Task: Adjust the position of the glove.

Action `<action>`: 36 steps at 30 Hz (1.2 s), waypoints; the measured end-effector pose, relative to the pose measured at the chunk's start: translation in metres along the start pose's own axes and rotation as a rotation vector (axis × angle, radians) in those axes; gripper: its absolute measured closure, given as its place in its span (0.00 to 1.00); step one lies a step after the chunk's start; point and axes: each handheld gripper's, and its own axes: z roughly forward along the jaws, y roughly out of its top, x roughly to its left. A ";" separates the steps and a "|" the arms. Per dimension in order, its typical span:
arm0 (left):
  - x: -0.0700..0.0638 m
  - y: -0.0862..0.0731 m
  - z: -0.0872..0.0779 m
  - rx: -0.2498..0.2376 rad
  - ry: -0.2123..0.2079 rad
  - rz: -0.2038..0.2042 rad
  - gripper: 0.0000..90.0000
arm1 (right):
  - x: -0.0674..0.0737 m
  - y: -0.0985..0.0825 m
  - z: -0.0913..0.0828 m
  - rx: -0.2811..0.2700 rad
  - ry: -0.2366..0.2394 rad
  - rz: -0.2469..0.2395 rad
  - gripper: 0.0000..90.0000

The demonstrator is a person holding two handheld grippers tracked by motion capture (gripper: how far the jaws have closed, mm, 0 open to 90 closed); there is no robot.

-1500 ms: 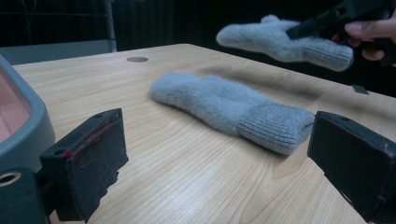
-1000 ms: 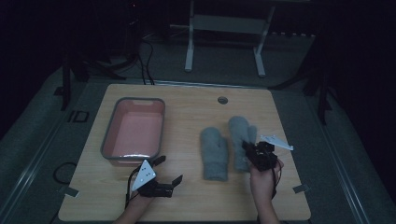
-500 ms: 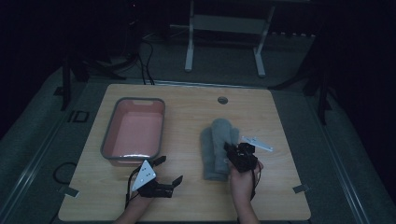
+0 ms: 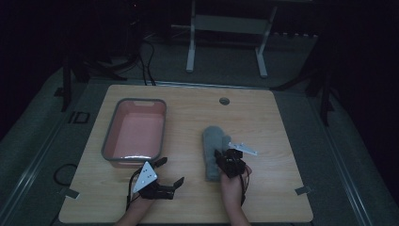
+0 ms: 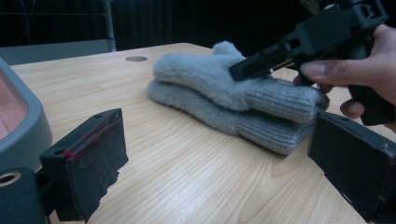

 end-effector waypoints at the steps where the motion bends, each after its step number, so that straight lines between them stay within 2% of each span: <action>1: 0.000 0.000 0.000 0.000 0.000 0.000 0.06 | 0.000 0.000 0.000 0.000 0.000 0.000 0.79; 5: 0.000 0.000 0.000 0.001 0.001 -0.002 0.05 | 0.001 0.000 0.001 0.009 0.018 0.000 0.65; 9: 0.000 0.000 0.000 0.000 0.000 -0.001 0.05 | 0.004 0.003 -0.002 0.016 0.033 -0.019 0.58; 12: 0.000 0.000 0.000 0.001 -0.001 0.000 0.05 | 0.005 0.007 -0.009 0.023 0.048 -0.054 0.52; 15: 0.000 0.000 0.000 -0.001 -0.003 -0.003 0.06 | 0.001 0.014 -0.015 0.033 0.090 -0.076 0.45; 18: 0.001 0.000 0.000 -0.002 -0.001 -0.006 0.05 | -0.005 0.021 -0.020 0.050 0.109 -0.116 0.39; 20: 0.000 0.000 0.000 0.003 0.004 -0.003 0.05 | -0.011 0.024 -0.023 0.060 0.131 -0.127 0.30; 22: -0.001 0.000 0.001 0.010 0.020 0.002 0.05 | -0.016 0.027 -0.026 0.053 0.153 -0.169 0.19; 23: -0.001 0.001 0.001 0.012 0.033 0.005 0.05 | -0.018 0.028 -0.027 0.057 0.160 -0.175 0.16; 24: -0.002 0.001 0.001 0.012 0.038 0.003 0.05 | -0.020 0.029 -0.027 0.066 0.164 -0.180 0.16; 26: -0.001 0.001 0.002 0.023 0.047 0.005 0.05 | -0.025 0.031 -0.028 0.112 0.173 -0.222 0.14; 30: -0.003 0.004 0.003 0.069 0.073 0.027 0.05 | -0.034 0.031 -0.031 0.126 0.205 -0.317 0.14; 32: -0.004 0.008 0.004 0.086 0.079 0.032 0.04 | -0.041 0.032 -0.034 0.101 0.247 -0.338 0.16; 34: -0.004 0.016 0.003 0.089 0.074 0.020 0.04 | -0.049 0.033 -0.038 0.042 0.279 -0.370 0.16; 35: -0.004 0.019 0.003 0.081 0.063 0.006 0.04 | -0.053 0.033 -0.041 0.010 0.266 -0.395 0.17; 36: -0.005 0.023 0.004 0.087 0.071 0.000 0.04 | -0.057 0.034 -0.043 -0.003 0.265 -0.408 0.17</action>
